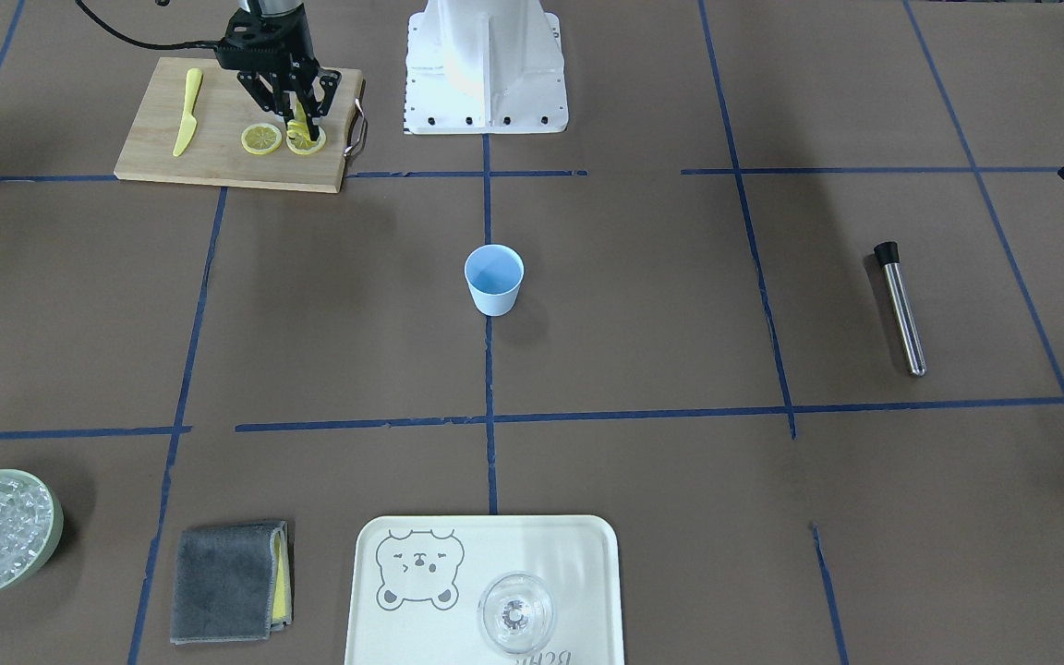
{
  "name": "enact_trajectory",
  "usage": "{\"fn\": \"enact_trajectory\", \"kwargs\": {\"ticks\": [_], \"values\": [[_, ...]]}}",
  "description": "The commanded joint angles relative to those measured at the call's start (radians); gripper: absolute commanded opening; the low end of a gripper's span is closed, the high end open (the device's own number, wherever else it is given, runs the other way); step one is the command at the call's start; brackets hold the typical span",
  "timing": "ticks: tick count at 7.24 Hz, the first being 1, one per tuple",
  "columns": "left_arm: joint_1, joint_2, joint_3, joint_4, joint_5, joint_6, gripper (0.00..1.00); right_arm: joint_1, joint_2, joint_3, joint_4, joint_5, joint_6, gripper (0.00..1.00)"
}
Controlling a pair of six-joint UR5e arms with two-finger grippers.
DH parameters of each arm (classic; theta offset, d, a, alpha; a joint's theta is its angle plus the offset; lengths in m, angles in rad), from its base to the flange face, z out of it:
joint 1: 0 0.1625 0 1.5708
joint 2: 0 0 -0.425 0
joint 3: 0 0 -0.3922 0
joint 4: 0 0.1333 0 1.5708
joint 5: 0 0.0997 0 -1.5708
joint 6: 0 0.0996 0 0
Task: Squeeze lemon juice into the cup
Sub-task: 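Grasp the top lemon slice with the right gripper and lift it, then carry the lemon slice with the right gripper over the blue cup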
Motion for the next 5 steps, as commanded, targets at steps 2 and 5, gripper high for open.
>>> {"fn": "enact_trajectory", "kwargs": {"ticks": [2, 5], "values": [[0.0, 0.0, 0.003, 0.0, 0.001, 0.0, 1.0, 0.12, 0.142, -0.014, -0.009, 0.071, -0.007, 0.28], [0.0, 0.0, 0.005, 0.0, 0.001, 0.0, 1.0, 0.336, 0.458, -0.199, -0.064, 0.228, -0.012, 0.29]]}}
